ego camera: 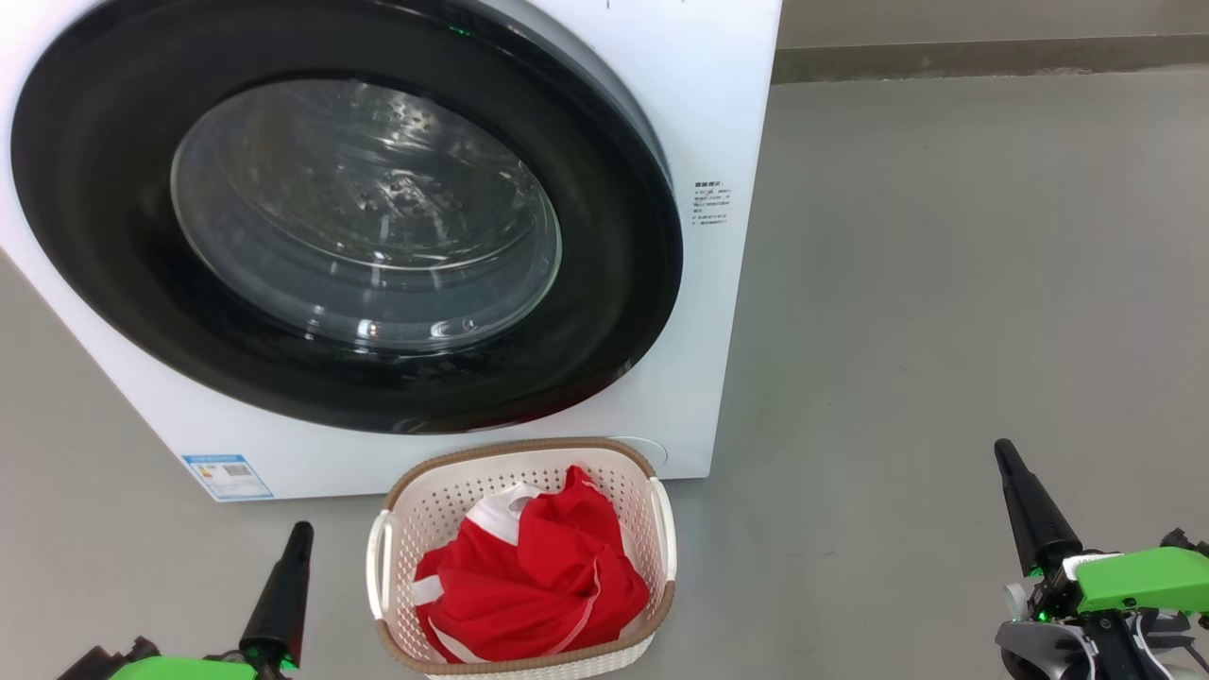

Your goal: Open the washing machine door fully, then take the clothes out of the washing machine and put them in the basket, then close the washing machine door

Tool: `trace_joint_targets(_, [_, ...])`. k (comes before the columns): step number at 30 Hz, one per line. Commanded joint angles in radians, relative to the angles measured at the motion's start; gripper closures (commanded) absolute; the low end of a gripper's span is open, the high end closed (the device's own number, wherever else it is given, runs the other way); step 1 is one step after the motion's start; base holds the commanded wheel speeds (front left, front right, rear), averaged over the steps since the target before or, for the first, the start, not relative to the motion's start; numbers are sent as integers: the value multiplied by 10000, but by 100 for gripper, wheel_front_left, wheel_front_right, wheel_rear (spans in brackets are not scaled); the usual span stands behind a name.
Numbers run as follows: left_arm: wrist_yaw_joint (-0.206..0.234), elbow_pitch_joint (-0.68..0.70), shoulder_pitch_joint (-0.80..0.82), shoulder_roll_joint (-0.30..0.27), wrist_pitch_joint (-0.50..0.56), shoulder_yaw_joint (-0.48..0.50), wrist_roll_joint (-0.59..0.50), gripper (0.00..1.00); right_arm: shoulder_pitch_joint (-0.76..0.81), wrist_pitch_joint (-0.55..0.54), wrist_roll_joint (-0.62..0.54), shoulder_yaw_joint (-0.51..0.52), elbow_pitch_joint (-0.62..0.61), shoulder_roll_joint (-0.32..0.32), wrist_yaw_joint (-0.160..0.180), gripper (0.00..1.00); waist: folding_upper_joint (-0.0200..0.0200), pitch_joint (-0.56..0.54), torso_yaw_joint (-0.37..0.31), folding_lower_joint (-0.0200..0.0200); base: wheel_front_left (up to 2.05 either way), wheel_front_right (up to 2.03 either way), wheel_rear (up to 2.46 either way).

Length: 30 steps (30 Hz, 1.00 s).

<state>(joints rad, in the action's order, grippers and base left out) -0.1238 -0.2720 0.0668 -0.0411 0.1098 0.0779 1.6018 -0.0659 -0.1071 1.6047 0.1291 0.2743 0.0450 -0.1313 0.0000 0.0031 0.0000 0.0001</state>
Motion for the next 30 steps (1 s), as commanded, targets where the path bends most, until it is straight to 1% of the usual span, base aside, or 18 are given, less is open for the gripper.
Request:
trace_joint_targets(1, [-69,271,412,-94,40,366,62,100,-420,-64,36,-150,-296,58,6,100,0,0,0,0,0,0,0])
trace_joint_targets(30, [-69,271,413,-93,42,368,60,100,-421,-67,33,-147,-295,56,6,100,0,0,0,-1,0,0,0])
